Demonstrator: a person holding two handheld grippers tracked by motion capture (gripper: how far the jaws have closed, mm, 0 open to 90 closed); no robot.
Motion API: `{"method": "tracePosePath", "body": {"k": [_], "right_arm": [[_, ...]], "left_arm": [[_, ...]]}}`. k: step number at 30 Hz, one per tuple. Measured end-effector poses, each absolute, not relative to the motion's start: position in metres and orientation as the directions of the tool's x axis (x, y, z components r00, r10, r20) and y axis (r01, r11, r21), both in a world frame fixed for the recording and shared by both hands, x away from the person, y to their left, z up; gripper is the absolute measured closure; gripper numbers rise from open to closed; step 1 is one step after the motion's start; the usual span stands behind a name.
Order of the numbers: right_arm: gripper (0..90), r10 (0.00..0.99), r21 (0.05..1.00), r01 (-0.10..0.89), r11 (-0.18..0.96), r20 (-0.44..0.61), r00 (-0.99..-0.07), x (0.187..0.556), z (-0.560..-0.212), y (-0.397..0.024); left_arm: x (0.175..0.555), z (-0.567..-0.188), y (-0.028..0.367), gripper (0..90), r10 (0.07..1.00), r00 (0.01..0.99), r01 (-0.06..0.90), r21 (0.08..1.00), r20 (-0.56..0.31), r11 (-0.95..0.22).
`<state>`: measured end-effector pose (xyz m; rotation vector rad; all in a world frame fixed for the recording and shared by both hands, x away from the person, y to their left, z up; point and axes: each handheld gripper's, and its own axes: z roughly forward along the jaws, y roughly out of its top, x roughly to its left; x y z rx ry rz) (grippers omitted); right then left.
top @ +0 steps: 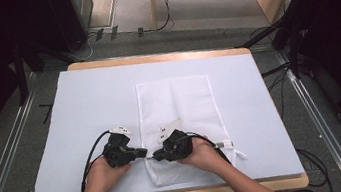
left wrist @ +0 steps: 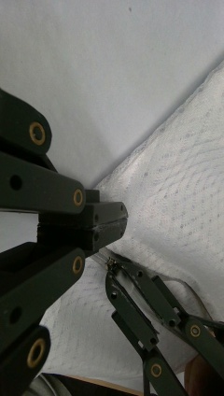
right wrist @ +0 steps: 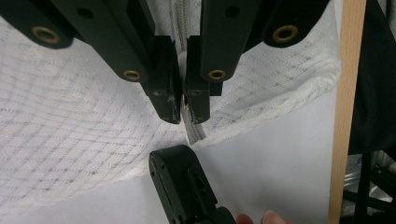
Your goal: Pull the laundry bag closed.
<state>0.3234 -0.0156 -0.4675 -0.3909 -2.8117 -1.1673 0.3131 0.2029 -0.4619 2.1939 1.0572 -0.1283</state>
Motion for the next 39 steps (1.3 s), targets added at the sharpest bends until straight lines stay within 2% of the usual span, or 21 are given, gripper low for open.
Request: {"method": "tracePosePath", "body": {"k": [31, 39], "right_arm": [[87.3, 0.213, 0.675, 0.268, 0.687, 0.165, -0.963, 0.323, -0.466, -0.027], [87.2, 0.232, 0.689, 0.282, 0.668, 0.168, -0.958, 0.323, -0.468, -0.024]], "left_arm": [[0.313, -0.459, 0.202, 90.0, 0.656, 0.666, 0.721, 0.535, -0.357, -0.441], [0.297, -0.452, 0.196, 90.0, 0.594, 0.703, 0.694, 0.562, -0.391, -0.450]]}}
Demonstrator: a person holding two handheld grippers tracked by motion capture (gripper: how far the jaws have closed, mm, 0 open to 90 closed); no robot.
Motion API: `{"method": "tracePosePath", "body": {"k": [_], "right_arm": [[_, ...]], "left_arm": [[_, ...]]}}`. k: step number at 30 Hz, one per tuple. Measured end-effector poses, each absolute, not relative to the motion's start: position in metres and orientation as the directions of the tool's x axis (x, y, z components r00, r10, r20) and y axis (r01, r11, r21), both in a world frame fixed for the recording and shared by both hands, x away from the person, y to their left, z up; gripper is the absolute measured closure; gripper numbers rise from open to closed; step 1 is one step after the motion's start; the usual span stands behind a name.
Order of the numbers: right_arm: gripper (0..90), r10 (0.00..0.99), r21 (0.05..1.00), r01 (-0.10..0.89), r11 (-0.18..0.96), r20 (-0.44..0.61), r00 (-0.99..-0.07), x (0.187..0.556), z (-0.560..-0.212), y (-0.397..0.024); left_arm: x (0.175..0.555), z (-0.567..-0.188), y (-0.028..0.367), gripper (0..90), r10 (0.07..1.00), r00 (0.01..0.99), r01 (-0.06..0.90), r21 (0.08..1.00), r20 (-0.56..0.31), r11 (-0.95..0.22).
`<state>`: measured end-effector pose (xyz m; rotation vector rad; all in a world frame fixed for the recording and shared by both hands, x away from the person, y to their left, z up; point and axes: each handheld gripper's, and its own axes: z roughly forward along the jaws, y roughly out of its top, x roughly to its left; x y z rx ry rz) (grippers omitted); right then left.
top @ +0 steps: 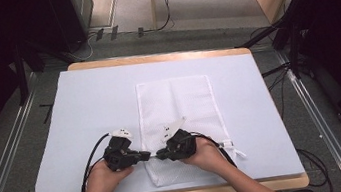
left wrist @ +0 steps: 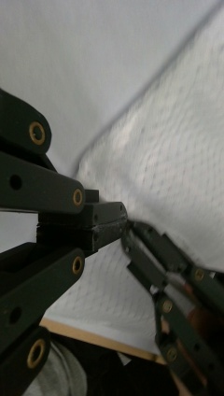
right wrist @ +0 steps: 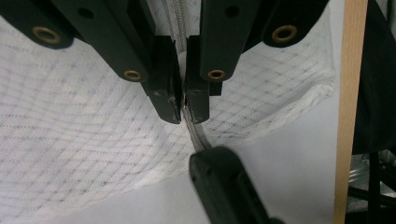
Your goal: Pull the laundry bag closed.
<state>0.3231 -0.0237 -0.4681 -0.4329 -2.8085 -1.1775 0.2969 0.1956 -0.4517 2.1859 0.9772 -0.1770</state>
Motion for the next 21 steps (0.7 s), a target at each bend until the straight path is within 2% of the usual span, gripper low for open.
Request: {"method": "tracePosePath", "body": {"k": [4, 7, 11, 21], "right_arm": [[87.2, 0.231, 0.689, 0.279, 0.669, 0.164, -0.959, 0.322, -0.468, -0.023], [87.3, 0.230, 0.685, 0.274, 0.675, 0.158, -0.960, 0.322, -0.467, -0.023], [87.3, 0.224, 0.676, 0.275, 0.684, 0.164, -0.961, 0.323, -0.466, -0.025], [87.3, 0.196, 0.677, 0.257, 0.690, 0.168, -0.966, 0.321, -0.465, -0.036]], "left_arm": [[0.294, -0.461, 0.191, 90.0, 0.585, 0.718, 0.687, 0.517, -0.377, -0.511], [0.295, -0.463, 0.192, 90.0, 0.583, 0.710, 0.696, 0.519, -0.394, -0.496], [0.293, -0.461, 0.189, 90.0, 0.580, 0.734, 0.670, 0.520, -0.354, -0.530], [0.292, -0.462, 0.190, 90.0, 0.585, 0.724, 0.680, 0.523, -0.366, -0.514]]}}
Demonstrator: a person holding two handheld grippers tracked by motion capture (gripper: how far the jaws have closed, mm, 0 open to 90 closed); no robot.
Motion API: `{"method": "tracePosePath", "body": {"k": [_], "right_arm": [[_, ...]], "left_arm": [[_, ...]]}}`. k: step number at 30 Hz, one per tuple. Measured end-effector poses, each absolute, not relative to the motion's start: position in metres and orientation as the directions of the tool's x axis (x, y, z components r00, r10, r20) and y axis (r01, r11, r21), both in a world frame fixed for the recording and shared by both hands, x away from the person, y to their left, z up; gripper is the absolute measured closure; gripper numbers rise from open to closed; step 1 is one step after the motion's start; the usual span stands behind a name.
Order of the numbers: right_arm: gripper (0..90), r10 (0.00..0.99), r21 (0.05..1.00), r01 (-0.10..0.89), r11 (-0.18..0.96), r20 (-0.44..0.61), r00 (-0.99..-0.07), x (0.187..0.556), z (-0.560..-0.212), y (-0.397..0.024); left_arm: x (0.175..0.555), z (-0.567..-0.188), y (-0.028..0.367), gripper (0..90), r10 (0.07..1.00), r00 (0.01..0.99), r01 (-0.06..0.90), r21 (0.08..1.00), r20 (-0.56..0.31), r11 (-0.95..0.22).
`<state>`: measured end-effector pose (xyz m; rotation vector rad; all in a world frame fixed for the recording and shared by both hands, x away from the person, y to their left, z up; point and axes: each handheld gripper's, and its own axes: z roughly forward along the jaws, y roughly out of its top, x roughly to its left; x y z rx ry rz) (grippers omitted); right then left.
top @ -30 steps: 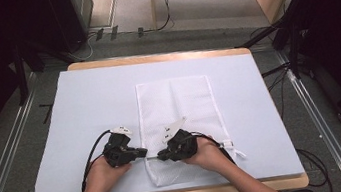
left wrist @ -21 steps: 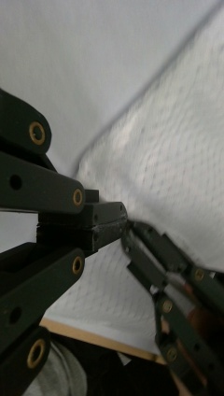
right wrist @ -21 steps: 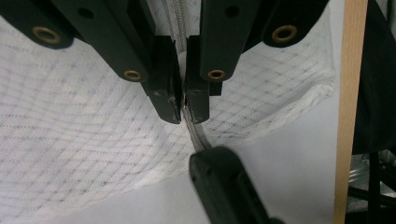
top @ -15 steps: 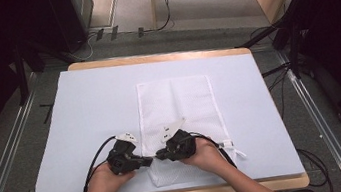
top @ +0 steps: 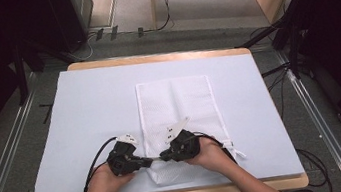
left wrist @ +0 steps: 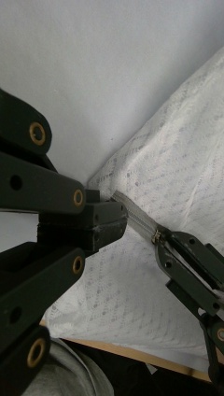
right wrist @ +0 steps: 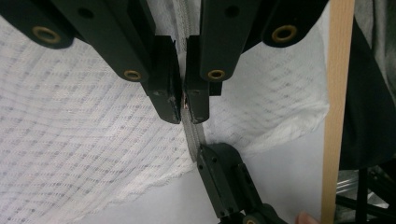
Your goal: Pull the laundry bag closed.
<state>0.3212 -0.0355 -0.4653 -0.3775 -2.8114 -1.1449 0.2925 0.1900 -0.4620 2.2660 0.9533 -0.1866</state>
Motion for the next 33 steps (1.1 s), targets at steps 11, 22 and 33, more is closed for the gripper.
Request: {"method": "tracePosePath", "body": {"k": [11, 22, 33], "right_arm": [[88.0, 0.236, 0.660, 0.291, 0.693, 0.173, -0.956, 0.325, -0.463, -0.066], [88.0, 0.229, 0.665, 0.285, 0.690, 0.173, -0.958, 0.325, -0.461, -0.082], [88.0, 0.246, 0.674, 0.298, 0.676, 0.174, -0.953, 0.326, -0.457, -0.102]], "left_arm": [[0.294, -0.462, 0.191, 90.0, 0.582, 0.719, 0.686, 0.520, -0.379, -0.509], [0.294, -0.463, 0.192, 90.0, 0.584, 0.716, 0.689, 0.522, -0.384, -0.502], [0.294, -0.463, 0.193, 90.0, 0.584, 0.711, 0.694, 0.521, -0.391, -0.497]]}}
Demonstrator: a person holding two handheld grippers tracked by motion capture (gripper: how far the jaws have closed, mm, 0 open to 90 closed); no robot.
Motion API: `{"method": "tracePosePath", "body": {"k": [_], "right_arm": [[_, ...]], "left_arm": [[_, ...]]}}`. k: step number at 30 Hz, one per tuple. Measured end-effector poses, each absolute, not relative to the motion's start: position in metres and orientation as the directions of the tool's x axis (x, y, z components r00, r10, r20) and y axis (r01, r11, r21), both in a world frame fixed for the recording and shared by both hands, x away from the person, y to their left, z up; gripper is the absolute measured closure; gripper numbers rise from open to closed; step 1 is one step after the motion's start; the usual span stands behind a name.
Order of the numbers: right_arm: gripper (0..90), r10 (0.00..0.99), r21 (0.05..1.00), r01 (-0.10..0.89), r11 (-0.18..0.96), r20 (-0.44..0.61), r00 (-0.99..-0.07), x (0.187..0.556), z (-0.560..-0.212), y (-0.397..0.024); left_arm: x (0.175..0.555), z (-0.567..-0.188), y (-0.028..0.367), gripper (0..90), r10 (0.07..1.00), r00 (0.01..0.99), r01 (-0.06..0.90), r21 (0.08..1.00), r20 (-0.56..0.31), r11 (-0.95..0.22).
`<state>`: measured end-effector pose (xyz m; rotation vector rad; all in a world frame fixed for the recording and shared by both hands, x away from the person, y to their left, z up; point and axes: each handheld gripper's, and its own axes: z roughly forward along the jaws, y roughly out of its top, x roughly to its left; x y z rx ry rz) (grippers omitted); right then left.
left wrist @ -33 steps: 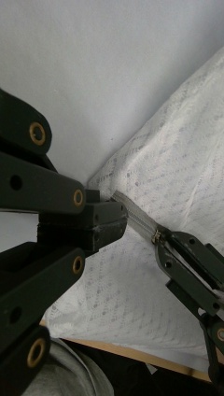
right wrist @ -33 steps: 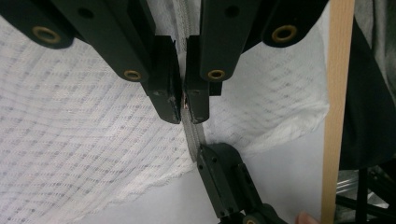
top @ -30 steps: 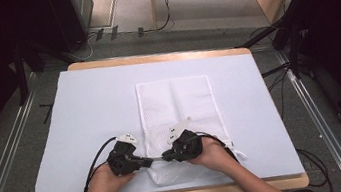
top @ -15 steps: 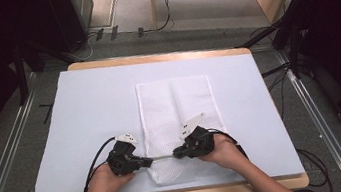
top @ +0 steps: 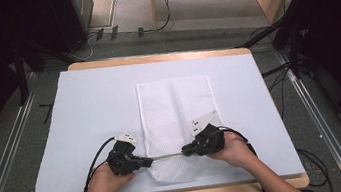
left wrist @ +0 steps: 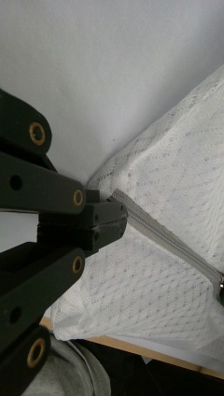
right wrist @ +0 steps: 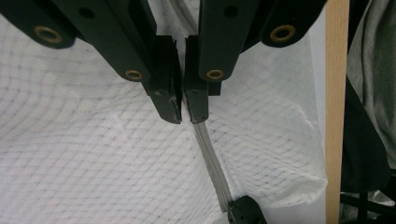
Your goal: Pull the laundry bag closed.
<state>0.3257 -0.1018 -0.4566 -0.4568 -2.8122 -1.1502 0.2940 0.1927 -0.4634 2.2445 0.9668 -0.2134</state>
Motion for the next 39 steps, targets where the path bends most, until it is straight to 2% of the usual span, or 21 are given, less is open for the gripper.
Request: {"method": "tracePosePath", "body": {"k": [25, 39], "right_arm": [[88.0, 0.322, 0.680, 0.353, 0.643, 0.178, -0.930, 0.326, -0.454, -0.150], [88.1, 0.309, 0.678, 0.351, 0.646, 0.188, -0.932, 0.325, -0.455, -0.151]], "left_arm": [[0.294, -0.464, 0.193, 90.0, 0.578, 0.718, 0.687, 0.526, -0.387, -0.501], [0.294, -0.464, 0.194, 90.0, 0.578, 0.719, 0.687, 0.527, -0.387, -0.501]]}}
